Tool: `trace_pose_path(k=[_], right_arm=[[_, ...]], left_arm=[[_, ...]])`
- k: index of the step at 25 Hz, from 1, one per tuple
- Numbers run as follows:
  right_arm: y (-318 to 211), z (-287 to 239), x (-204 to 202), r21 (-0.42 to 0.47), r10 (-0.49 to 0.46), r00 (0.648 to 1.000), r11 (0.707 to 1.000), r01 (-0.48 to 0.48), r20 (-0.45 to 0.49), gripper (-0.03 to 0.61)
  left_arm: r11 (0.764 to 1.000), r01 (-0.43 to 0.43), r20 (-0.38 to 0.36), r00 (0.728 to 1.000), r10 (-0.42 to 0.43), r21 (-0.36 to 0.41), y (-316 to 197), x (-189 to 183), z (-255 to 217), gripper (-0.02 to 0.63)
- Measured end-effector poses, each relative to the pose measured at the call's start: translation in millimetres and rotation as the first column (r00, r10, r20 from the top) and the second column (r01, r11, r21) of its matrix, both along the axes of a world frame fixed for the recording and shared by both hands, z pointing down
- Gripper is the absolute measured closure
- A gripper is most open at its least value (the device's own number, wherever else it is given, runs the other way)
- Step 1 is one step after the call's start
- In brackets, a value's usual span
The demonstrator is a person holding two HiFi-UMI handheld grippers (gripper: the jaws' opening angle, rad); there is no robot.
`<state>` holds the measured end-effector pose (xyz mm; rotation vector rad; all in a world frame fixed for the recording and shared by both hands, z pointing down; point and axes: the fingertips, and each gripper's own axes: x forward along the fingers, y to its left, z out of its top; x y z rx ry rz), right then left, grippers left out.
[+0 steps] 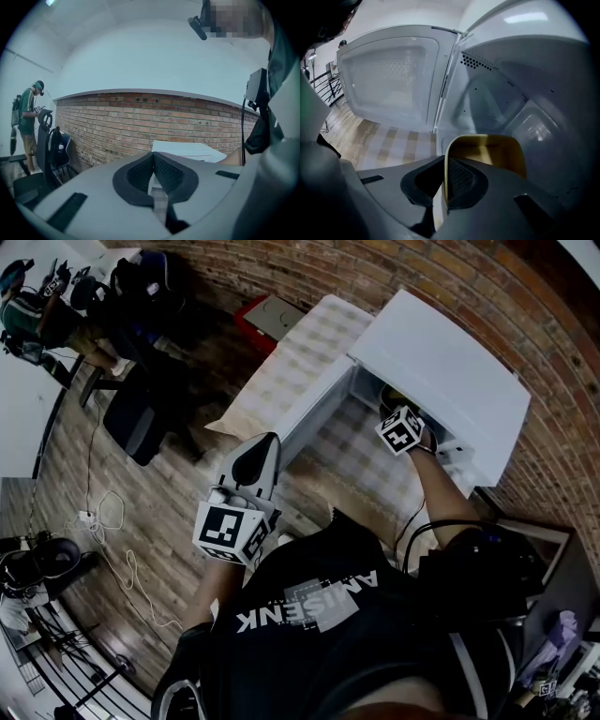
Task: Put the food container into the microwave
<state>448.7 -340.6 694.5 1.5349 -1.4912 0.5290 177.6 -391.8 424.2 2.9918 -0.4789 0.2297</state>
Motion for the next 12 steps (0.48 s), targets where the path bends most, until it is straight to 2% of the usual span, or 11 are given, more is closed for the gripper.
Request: trace_pose_path(k=[12], right_arm=[[-1,17,20,-0.068,0.049,0.996,0.996,-0.054,-0.07,0.532]], left_arm=[[0.999,0.034,0.001,0.999,-0.034,-0.005,-3,-16,1,0.601]])
